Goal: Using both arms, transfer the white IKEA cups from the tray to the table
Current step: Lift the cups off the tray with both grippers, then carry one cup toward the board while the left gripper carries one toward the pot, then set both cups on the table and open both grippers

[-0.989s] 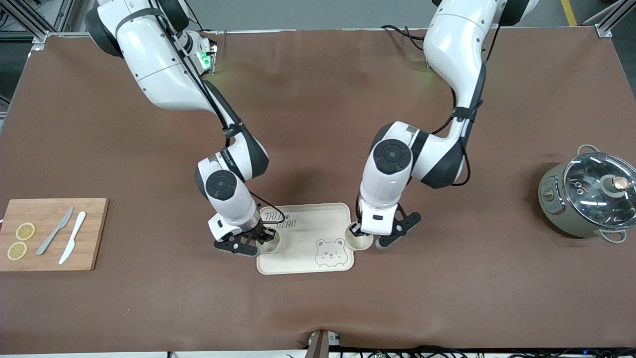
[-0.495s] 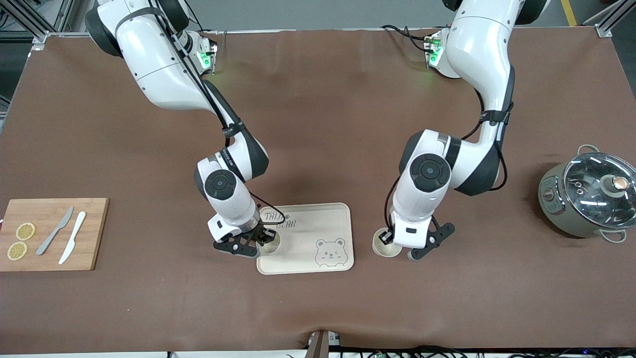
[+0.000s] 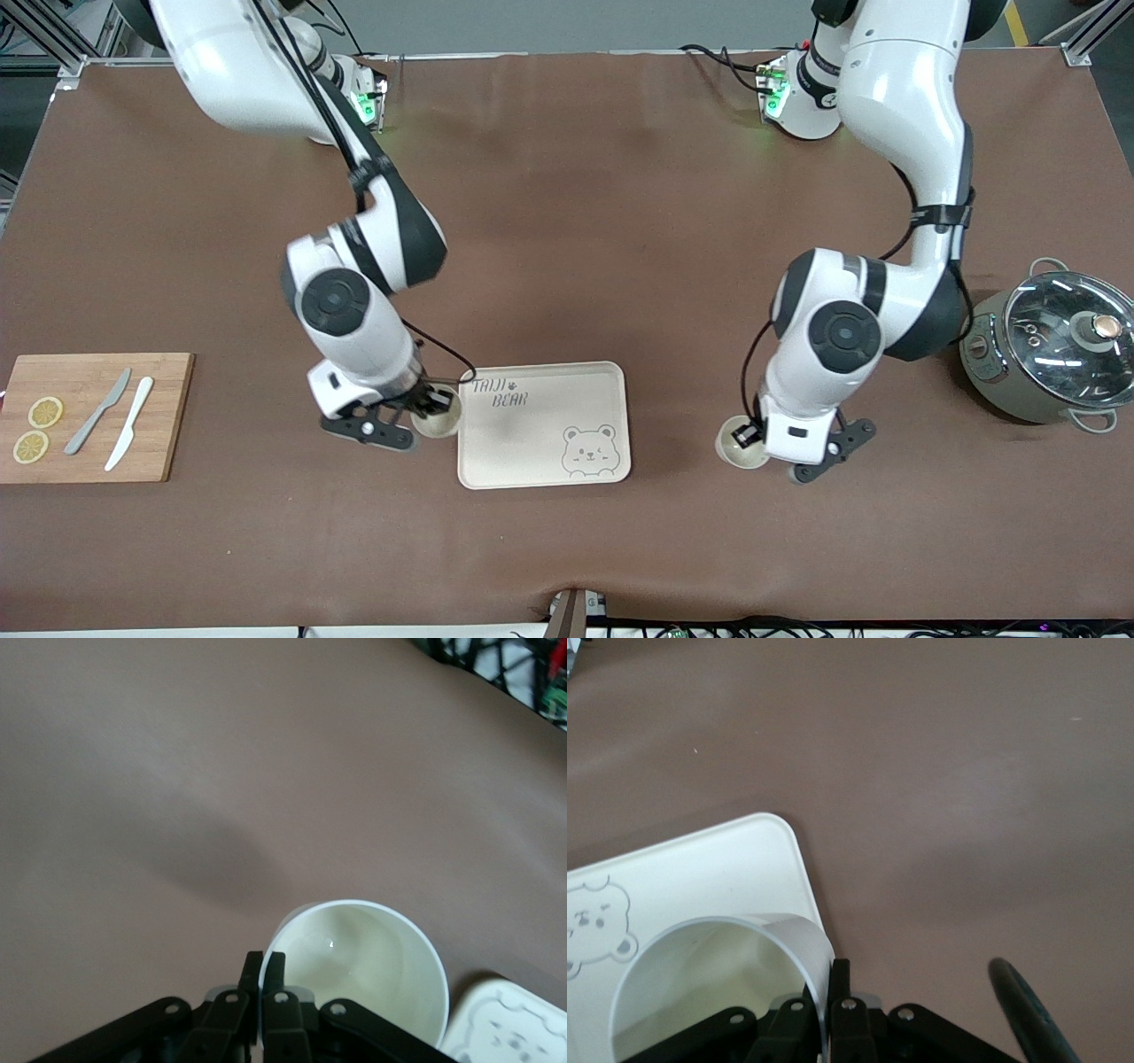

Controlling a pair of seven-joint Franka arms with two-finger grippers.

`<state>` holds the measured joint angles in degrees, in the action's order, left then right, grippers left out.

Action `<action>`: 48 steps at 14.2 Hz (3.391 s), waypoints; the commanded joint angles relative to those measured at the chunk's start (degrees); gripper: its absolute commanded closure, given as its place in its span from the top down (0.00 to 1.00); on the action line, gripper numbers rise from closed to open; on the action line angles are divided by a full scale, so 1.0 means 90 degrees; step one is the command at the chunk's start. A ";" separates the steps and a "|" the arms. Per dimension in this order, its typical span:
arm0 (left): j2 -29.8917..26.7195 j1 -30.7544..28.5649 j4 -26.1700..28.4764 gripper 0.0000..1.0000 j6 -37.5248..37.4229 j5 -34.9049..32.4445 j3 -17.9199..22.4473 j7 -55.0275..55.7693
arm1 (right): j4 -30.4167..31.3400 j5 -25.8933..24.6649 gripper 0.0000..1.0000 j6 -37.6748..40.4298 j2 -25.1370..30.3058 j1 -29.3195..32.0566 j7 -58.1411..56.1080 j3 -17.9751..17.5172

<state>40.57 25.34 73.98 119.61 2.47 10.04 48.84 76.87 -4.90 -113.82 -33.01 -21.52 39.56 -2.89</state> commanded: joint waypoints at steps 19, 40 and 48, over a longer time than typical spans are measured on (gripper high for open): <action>0.0580 -0.1810 0.0208 0.00 0.1103 -0.0333 -0.0061 -0.2175 | 0.0316 0.0661 0.00 0.2162 0.1630 0.3572 -0.5626 -0.0020; 0.0767 -0.1859 0.0159 1.00 0.1300 -0.0245 -0.0070 -0.2166 | 0.0335 0.0681 0.00 -0.1503 -0.1420 0.3387 -0.5734 -0.0069; -0.0287 -0.1791 0.0198 1.00 0.0676 -0.0245 -0.0119 -0.2077 | 0.0335 0.0681 0.07 -0.1836 -0.1606 0.3377 -0.5724 -0.0069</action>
<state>42.44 9.19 74.23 128.94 0.69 9.32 29.55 81.26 0.69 -130.49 -46.86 8.99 -11.41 -3.40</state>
